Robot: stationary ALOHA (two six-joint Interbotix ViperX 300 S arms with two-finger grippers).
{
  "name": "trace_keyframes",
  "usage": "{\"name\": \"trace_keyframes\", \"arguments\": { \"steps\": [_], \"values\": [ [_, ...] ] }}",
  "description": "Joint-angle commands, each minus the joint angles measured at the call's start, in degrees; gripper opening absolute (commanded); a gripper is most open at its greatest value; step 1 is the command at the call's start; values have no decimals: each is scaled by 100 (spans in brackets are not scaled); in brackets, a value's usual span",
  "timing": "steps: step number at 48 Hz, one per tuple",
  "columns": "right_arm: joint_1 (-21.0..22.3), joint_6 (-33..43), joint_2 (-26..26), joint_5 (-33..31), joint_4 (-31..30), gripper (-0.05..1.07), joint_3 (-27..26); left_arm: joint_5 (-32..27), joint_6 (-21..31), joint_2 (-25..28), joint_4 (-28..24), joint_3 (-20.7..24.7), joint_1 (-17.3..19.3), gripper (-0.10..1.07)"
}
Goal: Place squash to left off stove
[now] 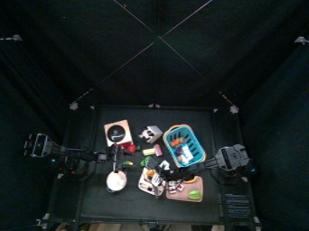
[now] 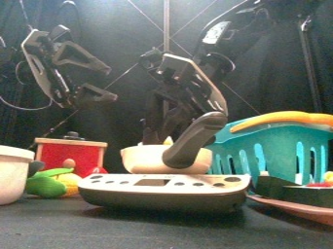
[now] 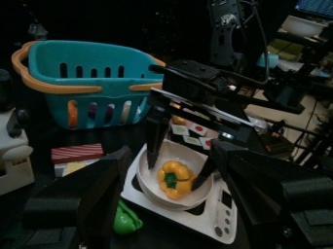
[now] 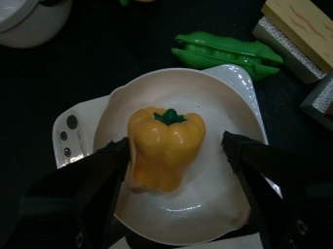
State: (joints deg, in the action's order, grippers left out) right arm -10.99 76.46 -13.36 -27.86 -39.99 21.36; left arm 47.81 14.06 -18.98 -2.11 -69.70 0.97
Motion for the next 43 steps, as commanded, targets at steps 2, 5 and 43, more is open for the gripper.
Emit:
{"name": "trace_keyframes", "arguments": {
  "steps": [2, 5, 43],
  "values": [
    [0, 0, 123, 9, 18, 103, -70, 26, 0, 0, 9, 62, 0, 99],
    [-9, 0, 123, 9, 26, 103, -70, 26, 0, 0, 9, 62, 0, 99],
    [-9, -9, 202, 9, 70, 67, -88, 26, 0, 0, 0, 62, 0, 99]
  ]
}}
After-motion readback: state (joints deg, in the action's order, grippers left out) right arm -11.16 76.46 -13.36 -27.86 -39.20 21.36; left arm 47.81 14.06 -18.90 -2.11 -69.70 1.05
